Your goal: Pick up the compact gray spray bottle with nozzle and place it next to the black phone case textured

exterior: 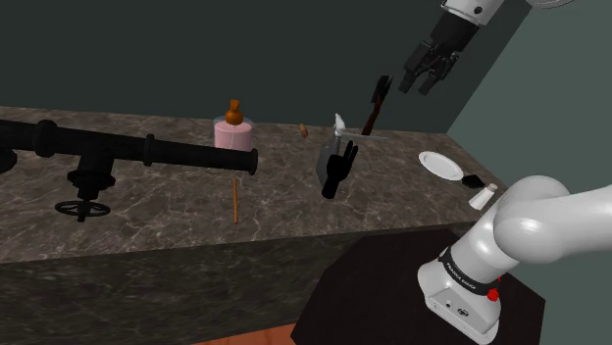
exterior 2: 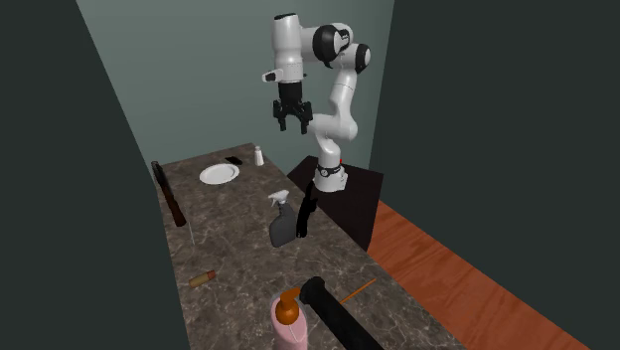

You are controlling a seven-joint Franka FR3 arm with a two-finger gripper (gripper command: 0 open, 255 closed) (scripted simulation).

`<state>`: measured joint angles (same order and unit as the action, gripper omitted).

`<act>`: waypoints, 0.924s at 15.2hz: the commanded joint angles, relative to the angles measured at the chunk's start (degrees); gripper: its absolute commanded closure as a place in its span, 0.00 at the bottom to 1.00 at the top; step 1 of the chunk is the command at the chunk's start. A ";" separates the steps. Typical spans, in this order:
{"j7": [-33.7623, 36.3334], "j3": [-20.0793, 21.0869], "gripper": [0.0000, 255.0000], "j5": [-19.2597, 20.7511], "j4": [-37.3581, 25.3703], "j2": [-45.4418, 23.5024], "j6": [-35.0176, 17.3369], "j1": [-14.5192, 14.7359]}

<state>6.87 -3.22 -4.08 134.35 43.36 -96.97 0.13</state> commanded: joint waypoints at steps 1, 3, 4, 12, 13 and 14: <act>0.00 0.00 0.00 0.00 0.00 0.00 0.00 0.00; 1.42 0.21 0.00 -0.64 -2.05 -5.78 -0.73 -0.07; 2.10 0.28 0.00 -0.97 -3.15 -8.66 -1.00 -0.10; 6.95 0.07 0.00 -3.84 -13.47 -31.30 -1.29 -0.23; 7.47 -0.02 0.00 -4.25 -14.94 -34.07 -1.09 -0.25; 7.98 -0.11 0.00 -4.68 -16.44 -36.84 -0.84 -0.29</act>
<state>14.16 -3.32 -8.29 119.23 9.26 -98.02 -0.17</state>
